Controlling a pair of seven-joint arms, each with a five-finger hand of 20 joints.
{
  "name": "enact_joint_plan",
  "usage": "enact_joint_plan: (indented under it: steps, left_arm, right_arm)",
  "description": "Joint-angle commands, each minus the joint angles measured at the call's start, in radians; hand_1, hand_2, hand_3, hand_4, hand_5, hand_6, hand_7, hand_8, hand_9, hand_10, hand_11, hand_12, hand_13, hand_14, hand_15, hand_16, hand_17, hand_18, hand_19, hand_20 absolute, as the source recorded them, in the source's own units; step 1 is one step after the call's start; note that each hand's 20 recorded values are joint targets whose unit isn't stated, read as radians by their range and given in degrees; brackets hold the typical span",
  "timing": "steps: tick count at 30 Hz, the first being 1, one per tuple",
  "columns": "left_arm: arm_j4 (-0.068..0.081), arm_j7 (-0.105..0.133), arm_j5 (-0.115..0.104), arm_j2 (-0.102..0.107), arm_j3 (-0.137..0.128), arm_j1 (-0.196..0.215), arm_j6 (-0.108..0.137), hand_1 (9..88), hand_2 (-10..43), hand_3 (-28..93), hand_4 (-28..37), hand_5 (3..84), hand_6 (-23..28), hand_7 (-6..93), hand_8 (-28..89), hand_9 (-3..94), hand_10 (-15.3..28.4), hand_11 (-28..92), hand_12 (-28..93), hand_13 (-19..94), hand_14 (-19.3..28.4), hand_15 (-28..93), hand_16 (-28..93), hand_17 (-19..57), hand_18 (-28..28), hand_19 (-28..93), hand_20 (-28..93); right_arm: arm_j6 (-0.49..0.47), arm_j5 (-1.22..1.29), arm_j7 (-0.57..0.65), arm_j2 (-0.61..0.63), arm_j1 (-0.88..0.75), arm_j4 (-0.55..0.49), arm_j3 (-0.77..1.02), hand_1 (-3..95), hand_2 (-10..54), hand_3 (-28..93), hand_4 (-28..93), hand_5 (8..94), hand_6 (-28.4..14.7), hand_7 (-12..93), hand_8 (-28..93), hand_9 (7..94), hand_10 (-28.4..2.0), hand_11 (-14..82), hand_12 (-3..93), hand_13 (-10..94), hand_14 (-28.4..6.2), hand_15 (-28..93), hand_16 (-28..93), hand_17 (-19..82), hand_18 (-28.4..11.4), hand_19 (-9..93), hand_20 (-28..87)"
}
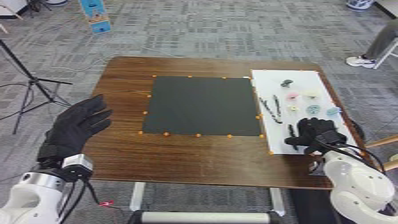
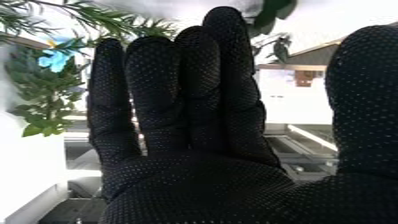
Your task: Arrange flowers
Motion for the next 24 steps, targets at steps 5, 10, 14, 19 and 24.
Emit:
enact_joint_plan:
  steps: [5, 10, 14, 19, 24]
  left_arm:
    - [-0.005, 0.009, -0.022, -0.006, 0.0, 0.007, 0.006, 27.4, -8.2, 71, -26.1, 34.7, 3.9, 24.7, -12, 28.2, 11.2, 27, 16, 25, 13.0, 36, -1, -6.9, 20.6, 49, 10]
    - [-0.004, 0.01, -0.026, -0.005, 0.003, 0.003, 0.007, 27.0, -8.2, 71, -26.7, 35.1, 4.0, 24.3, -12, 28.5, 11.2, 27, 16, 25, 13.2, 36, -1, -7.0, 20.7, 49, 10]
    - [-0.002, 0.006, -0.026, -0.006, 0.005, -0.001, 0.005, 27.0, -8.0, 71, -26.8, 35.1, 4.0, 24.2, -11, 28.6, 11.3, 26, 16, 26, 13.4, 36, -1, -7.0, 20.7, 49, 10]
    - [-0.005, 0.008, -0.031, -0.007, 0.003, 0.008, 0.01, 27.0, -7.7, 71, -26.8, 35.3, 4.1, 24.0, -11, 28.6, 11.4, 26, 16, 26, 13.5, 36, -1, -7.0, 20.7, 49, 10]
    - [-0.001, 0.003, -0.022, 0.0, 0.003, 0.001, 0.002, 27.0, -7.9, 72, -26.6, 35.4, 4.1, 23.8, -11, 28.7, 11.4, 26, 16, 26, 13.5, 36, -1, -7.1, 20.7, 49, 10]
  right_arm:
    - [0.004, -0.02, 0.02, -0.018, 0.072, 0.045, -0.094, 23.5, -9.5, 74, -28, 57.9, -1.7, 65, -19, 60.9, -13.1, 57.7, 42.5, 56, -12.8, 74, 33, 22, -20.0, 70, 32]
    - [-0.003, -0.025, 0.027, -0.036, 0.105, 0.067, -0.145, 24.4, -9.5, 75, -28, 58.4, -1.5, 63, -18, 61.2, -13.3, 57.5, 42.3, 56, -12.8, 74, 33, 22, -19.9, 70, 32]
    - [-0.019, -0.037, 0.034, -0.048, 0.12, 0.075, -0.172, 27.9, -9.5, 76, -28, 58.9, -1.0, 63, -18, 61.8, -13.1, 57.6, 42.3, 57, -12.3, 74, 33, 22, -19.8, 70, 32]
    - [-0.051, -0.05, 0.027, -0.053, 0.128, 0.08, -0.193, 34.6, -9.5, 74, -28, 58.7, -0.2, 59, 14, 63.8, -12.7, 57.9, 42.3, 59, -11.6, 74, 33, 23, -19.3, 70, 32]
    - [-0.1, -0.069, 0.005, -0.048, 0.118, 0.085, -0.199, 40.2, -9.5, 73, -28, 58.3, 0.8, 61, 17, 63.3, -12.2, 58.1, 43.3, 59, -11.1, 74, 34, 23, -18.6, 70, 32]
